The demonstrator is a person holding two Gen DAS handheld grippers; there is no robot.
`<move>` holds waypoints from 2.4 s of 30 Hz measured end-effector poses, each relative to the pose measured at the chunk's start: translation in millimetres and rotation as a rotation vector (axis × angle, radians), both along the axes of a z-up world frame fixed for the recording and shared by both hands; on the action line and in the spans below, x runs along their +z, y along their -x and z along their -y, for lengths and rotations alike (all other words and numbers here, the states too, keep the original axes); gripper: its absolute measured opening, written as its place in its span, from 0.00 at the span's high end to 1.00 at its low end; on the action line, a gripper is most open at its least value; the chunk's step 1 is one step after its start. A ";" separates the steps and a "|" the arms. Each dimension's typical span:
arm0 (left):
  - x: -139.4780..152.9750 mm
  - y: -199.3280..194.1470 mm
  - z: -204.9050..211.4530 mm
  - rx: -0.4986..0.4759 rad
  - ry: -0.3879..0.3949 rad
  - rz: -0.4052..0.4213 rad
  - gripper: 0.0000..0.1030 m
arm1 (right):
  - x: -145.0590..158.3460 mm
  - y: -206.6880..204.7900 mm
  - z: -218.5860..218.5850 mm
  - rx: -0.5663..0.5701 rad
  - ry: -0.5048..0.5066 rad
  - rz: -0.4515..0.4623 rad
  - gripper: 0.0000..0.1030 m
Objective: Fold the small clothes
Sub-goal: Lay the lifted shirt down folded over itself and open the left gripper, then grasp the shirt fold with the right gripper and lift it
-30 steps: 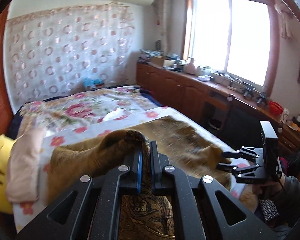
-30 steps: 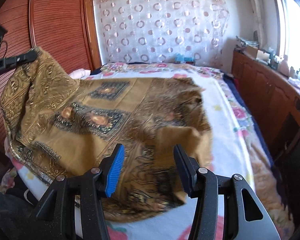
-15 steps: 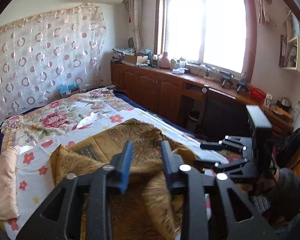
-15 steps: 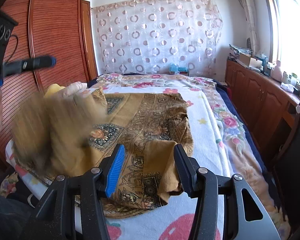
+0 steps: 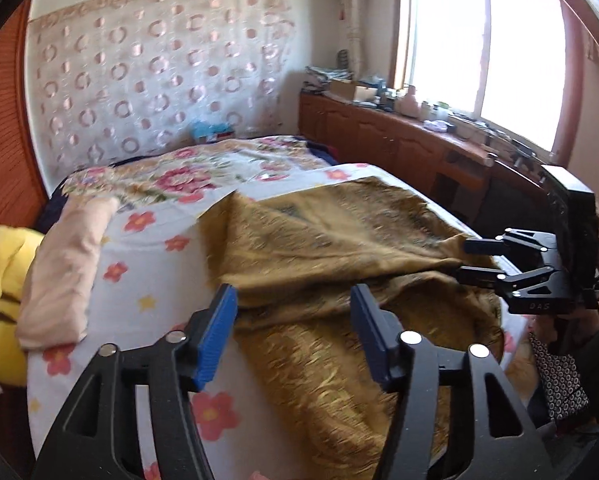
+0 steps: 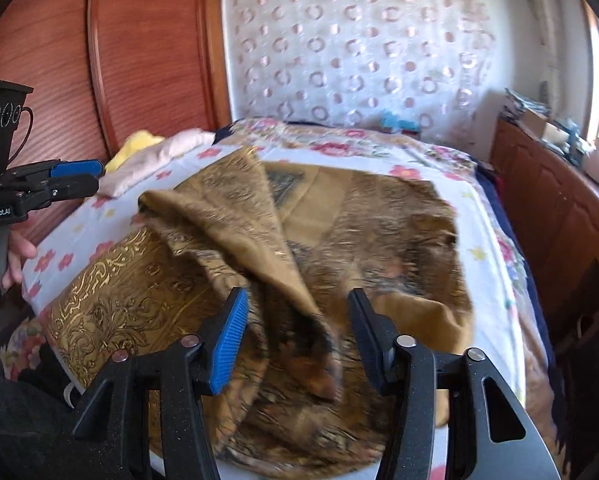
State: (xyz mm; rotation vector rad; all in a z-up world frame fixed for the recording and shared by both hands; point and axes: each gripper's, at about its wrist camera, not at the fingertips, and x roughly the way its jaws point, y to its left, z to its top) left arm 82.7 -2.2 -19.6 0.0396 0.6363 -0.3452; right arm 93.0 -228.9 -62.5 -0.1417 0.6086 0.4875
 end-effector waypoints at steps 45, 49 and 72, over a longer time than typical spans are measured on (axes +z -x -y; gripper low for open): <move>-29.2 3.2 -14.2 0.041 0.071 -0.034 0.23 | 13.6 -30.4 29.8 -0.099 0.096 0.014 0.93; -30.2 2.0 -9.6 0.040 0.063 -0.038 0.23 | 16.2 -25.0 28.5 -0.124 0.121 0.018 0.74; -36.2 3.8 -13.8 0.062 0.057 -0.044 0.23 | 16.5 -41.7 -90.3 0.234 0.133 -0.064 0.49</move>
